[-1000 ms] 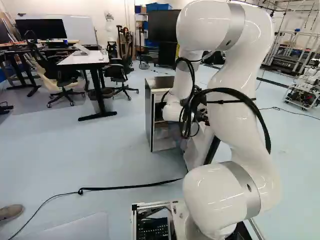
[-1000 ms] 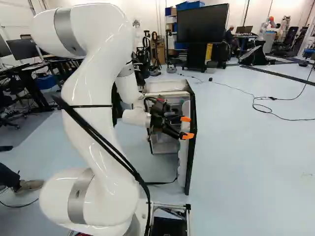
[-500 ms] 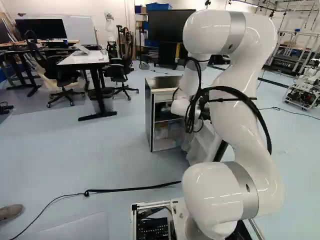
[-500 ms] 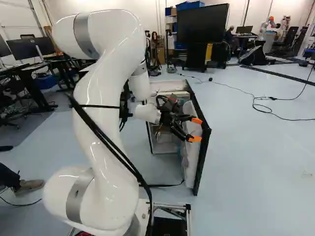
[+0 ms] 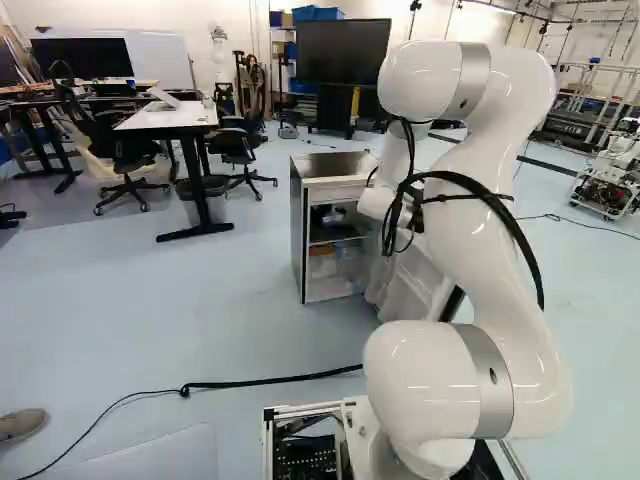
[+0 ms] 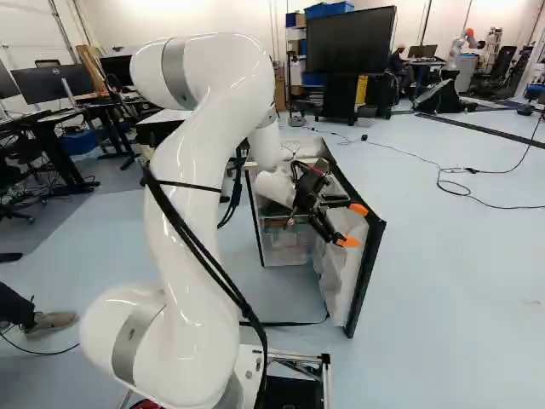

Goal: Open the fridge door

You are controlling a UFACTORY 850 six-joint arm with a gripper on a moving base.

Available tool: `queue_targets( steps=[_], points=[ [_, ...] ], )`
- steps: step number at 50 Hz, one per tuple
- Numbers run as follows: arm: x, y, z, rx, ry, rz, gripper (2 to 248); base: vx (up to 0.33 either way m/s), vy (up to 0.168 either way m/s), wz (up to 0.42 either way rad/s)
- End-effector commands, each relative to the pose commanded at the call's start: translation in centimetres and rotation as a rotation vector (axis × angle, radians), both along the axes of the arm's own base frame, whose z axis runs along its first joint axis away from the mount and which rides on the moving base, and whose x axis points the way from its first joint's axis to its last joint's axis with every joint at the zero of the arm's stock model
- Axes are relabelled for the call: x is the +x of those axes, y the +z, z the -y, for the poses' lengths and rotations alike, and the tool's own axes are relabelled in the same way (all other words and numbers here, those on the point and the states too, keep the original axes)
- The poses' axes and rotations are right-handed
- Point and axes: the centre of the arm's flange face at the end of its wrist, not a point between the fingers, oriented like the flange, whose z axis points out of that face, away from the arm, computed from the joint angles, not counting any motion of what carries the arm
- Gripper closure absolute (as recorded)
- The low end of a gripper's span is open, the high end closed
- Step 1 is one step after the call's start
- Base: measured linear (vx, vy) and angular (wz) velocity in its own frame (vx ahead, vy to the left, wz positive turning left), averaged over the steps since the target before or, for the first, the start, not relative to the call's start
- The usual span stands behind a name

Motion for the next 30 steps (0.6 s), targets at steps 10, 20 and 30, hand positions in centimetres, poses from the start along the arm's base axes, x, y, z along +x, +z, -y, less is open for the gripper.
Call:
queue_targets(
  steps=[10,20,30],
  points=[
    [1.4,0.1,2.2,0.002,-0.068,0.041,3,0.0,0.0,0.0],
    [2.9,0.3,4.4,0.003,-0.13,0.082,3,0.0,0.0,0.0],
    [4.3,0.5,6.4,0.001,-0.181,0.124,3,0.0,0.0,0.0]
  ],
)
